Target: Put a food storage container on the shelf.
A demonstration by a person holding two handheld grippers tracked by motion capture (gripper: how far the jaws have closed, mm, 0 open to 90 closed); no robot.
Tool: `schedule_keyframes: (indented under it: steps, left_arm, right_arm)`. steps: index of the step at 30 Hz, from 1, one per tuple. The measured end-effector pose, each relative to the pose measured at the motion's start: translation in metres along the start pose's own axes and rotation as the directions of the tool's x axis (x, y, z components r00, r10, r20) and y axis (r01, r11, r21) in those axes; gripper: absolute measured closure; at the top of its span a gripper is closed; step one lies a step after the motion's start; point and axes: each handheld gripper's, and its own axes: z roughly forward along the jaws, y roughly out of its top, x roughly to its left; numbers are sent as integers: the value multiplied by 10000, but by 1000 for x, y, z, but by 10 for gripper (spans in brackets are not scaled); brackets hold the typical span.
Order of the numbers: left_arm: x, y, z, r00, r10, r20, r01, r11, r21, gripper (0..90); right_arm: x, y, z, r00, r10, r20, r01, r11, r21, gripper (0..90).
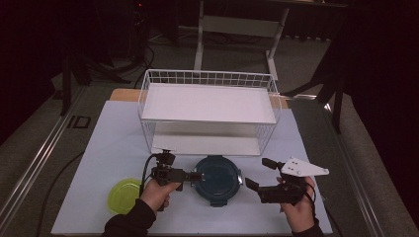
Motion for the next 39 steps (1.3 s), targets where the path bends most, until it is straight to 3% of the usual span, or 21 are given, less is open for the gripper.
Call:
schedule_keyframes:
  steps: [5,8,14,22,25,28,32,35,36,37,39]
  left_arm:
    - [6,-1,2,9979,-641,-63,643,9976,255,65]
    - [8,0,3,9955,-924,-199,932,9949,393,146]
    - [12,0,6,9926,-1211,-123,1217,9903,677,279]
    - [19,-1,6,9787,-1878,834,1808,9799,847,507]
    - [24,-1,7,9693,-2163,1172,2045,9733,1047,512]
    - [26,-1,8,9656,-2213,1366,2076,9723,1077,517]
    - [27,-3,8,9664,-2129,1440,2003,9749,974,527]
    - [25,-3,7,9699,-2004,1381,1879,9773,981,528]
    - [24,-3,7,9716,-1941,1356,1819,9785,969,528]
    - [22,-3,7,9750,-1794,1314,1678,9813,942,528]
    - [17,-2,5,9816,-1487,1202,1381,9862,917,529]
  right_arm:
    - [-3,-3,3,9998,189,-64,-188,9996,212,103]
    - [-5,-4,5,9996,248,-97,-245,9991,345,104]
    - [-6,-6,10,9989,418,-197,-406,9975,574,104]
    - [-9,-9,12,9983,516,-275,-495,9961,731,104]
    - [-9,-10,12,9980,553,-292,-528,9953,807,104]
    - [-10,-11,13,9972,625,-398,-588,9944,878,104]
    - [-12,-14,16,9943,911,-554,-846,9902,1111,103]
    - [-20,-20,23,9788,1909,-737,-1772,9710,1608,99]
    - [-24,-23,26,9671,2351,-971,-2147,9592,1839,99]
    - [-28,-26,28,9589,2692,-900,-2475,9481,1998,102]
    - [-36,-34,33,9322,3481,-988,-3172,9176,2395,137]
